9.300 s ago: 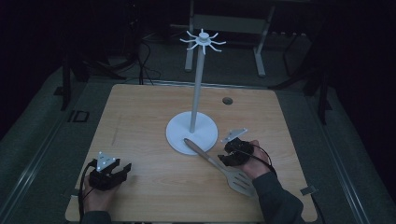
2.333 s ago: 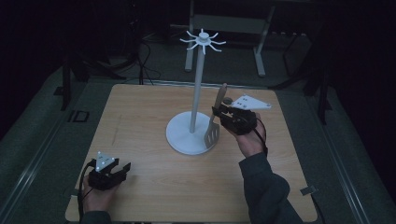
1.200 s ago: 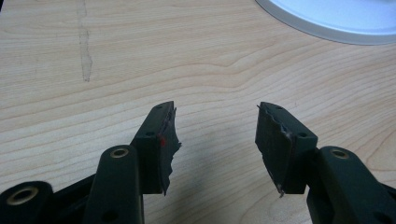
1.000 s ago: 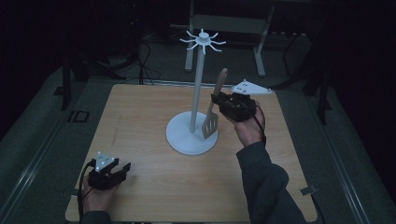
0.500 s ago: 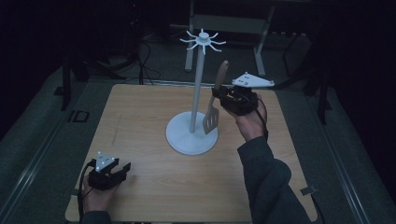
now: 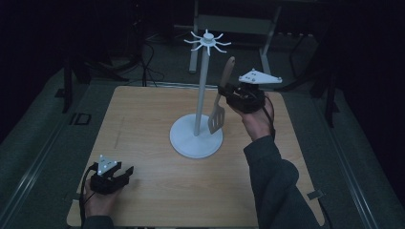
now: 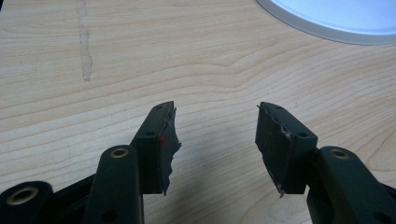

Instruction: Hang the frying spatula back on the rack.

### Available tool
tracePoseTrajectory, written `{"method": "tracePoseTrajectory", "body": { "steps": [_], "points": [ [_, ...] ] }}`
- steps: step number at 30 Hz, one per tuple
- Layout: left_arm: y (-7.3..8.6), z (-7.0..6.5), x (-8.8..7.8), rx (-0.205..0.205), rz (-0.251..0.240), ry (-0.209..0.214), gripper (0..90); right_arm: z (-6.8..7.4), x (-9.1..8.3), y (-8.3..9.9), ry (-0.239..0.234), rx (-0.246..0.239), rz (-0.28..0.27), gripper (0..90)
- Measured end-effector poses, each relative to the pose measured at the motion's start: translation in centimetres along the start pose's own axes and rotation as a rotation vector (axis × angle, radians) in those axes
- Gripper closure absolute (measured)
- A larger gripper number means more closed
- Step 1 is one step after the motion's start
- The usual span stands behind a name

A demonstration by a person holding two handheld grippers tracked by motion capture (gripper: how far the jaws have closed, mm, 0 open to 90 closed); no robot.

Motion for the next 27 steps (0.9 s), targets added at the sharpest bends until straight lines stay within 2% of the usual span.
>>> {"method": "tracePoseTrajectory", "body": {
  "steps": [27],
  "points": [
    [0.0, 0.1, -0.1, -0.003, -0.005, -0.002, 48.0, 0.2, 0.3, -2.0, -0.009, -0.021, 0.014, 74.6]
  ]
}}
Point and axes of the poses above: each handheld gripper's, and its own axes: x roughly forward along the jaws, y roughly out of its underside, z roughly to its left, the point moved 4 cm from there along x, roughly forward along the jaws, and after that the axes turned 6 degrees about -z, right-handed, at the moved point
